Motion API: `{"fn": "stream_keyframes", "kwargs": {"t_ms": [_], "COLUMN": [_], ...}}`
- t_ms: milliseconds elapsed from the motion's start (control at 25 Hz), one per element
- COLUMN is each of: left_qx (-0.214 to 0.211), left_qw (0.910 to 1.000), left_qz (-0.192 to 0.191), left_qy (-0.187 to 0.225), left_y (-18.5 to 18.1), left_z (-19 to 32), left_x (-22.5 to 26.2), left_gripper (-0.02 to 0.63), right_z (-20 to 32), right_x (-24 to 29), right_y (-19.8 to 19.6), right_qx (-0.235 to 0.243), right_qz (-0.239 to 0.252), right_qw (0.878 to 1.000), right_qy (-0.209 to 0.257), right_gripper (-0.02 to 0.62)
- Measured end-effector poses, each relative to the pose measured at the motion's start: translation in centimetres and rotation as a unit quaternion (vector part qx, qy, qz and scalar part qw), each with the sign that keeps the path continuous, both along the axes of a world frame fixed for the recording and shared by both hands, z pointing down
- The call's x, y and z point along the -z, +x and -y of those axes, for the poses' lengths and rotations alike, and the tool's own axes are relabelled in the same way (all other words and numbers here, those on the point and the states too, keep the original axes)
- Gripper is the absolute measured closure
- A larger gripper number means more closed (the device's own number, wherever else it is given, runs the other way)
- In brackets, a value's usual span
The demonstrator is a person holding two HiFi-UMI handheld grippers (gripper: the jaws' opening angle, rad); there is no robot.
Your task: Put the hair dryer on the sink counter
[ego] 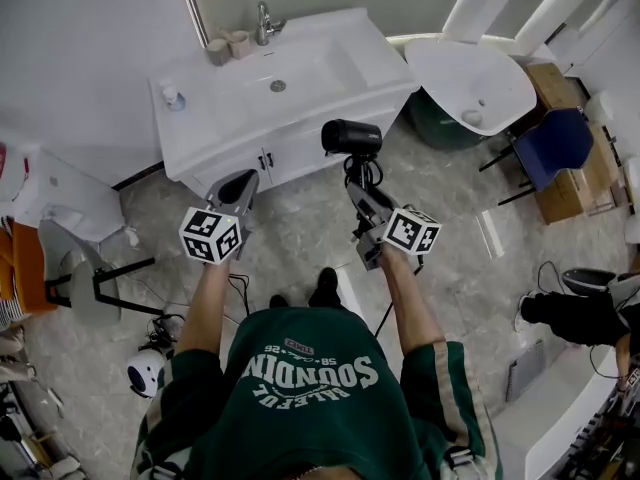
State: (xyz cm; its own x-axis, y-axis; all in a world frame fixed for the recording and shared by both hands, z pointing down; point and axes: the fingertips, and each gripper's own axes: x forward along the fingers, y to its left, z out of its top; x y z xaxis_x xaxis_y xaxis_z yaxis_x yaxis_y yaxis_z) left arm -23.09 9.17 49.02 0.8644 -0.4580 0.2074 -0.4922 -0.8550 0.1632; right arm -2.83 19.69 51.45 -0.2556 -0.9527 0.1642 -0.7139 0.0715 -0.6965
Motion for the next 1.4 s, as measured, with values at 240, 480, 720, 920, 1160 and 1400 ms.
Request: {"fn": "stream_keyframes", "kwargs": {"t_ms": [240,480,720,920,1160,1400], "left_qx": [0.004,0.013,0.031,0.039,0.030,0.019], "left_qw": [1.0000,0.9999,0.9994,0.9992,0.9996,0.9998], "left_qz": [0.000,-0.001,-0.008,-0.004,0.002,-0.001], "left_qy": [0.001,0.004,0.007,0.001,-0.001,-0.008], "left_y": [3.2,6.4,9.4,11.6,14.0,15.5], "left_z": [1.9,3.3,4.0,4.1,5.8,7.9], "left_x": [0.5,0.8,1.0,0.8,0.6,-0.5], "left_gripper": [0.554,0.554,0.554,0.554,0.554,0.554], "right_z": [1.8,3.4,4.1,4.2,4.9,5.8], "right_x": [0.0,0.1,0.2,-0.1,-0.6,-1.7], "right_y": [3.0,6.2,9.3,11.7,14.1,15.3], "right_qx": [0.004,0.017,0.034,0.041,0.030,0.015], "right_qz": [-0.004,-0.007,-0.013,-0.013,-0.009,-0.007], "right_qw": [1.000,1.000,0.999,0.999,0.999,1.000], "right_qy": [-0.004,-0.001,0.003,-0.001,-0.005,-0.009], "right_gripper": [0.394,0.395,0.394,0.395,0.394,0.394]}}
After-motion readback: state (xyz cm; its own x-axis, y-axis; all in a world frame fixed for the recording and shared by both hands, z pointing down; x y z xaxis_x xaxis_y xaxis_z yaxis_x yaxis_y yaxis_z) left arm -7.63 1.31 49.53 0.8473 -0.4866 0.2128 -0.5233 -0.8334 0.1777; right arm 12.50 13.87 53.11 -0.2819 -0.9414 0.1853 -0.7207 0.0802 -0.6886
